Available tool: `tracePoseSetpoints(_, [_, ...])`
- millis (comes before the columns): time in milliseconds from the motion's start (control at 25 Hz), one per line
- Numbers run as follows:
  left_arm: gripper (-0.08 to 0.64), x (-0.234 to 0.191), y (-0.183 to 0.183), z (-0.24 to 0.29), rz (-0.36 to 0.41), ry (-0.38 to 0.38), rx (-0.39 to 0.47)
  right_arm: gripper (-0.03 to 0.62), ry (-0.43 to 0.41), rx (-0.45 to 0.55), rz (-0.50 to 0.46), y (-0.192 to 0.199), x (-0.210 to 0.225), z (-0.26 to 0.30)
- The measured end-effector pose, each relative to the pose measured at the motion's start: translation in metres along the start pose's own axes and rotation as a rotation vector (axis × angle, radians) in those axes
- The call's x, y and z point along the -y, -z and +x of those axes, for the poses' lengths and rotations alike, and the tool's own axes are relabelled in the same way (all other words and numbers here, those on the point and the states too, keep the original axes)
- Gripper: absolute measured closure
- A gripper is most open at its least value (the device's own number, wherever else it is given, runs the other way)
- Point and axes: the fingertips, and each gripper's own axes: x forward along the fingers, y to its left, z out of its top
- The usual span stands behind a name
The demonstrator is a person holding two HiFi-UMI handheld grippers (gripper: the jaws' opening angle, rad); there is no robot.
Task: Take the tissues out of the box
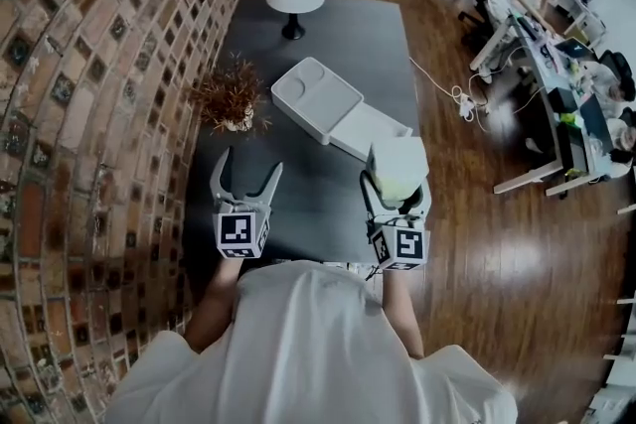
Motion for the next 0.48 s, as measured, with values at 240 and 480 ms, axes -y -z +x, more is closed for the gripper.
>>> tracePoseSetpoints(240, [0.161,-0.009,-0.012,-0.010,-0.002,-0.022,0.036,0.115,0.032,-0.048,-0.038,0.016,-0.005,-0.001])
tracePoseSetpoints(480, [0.161,-0.021,-0.012,-0.010,0.003,-0.031,0.036,0.115,0.021,-0.054,-0.077,0.010,-0.012,0.006])
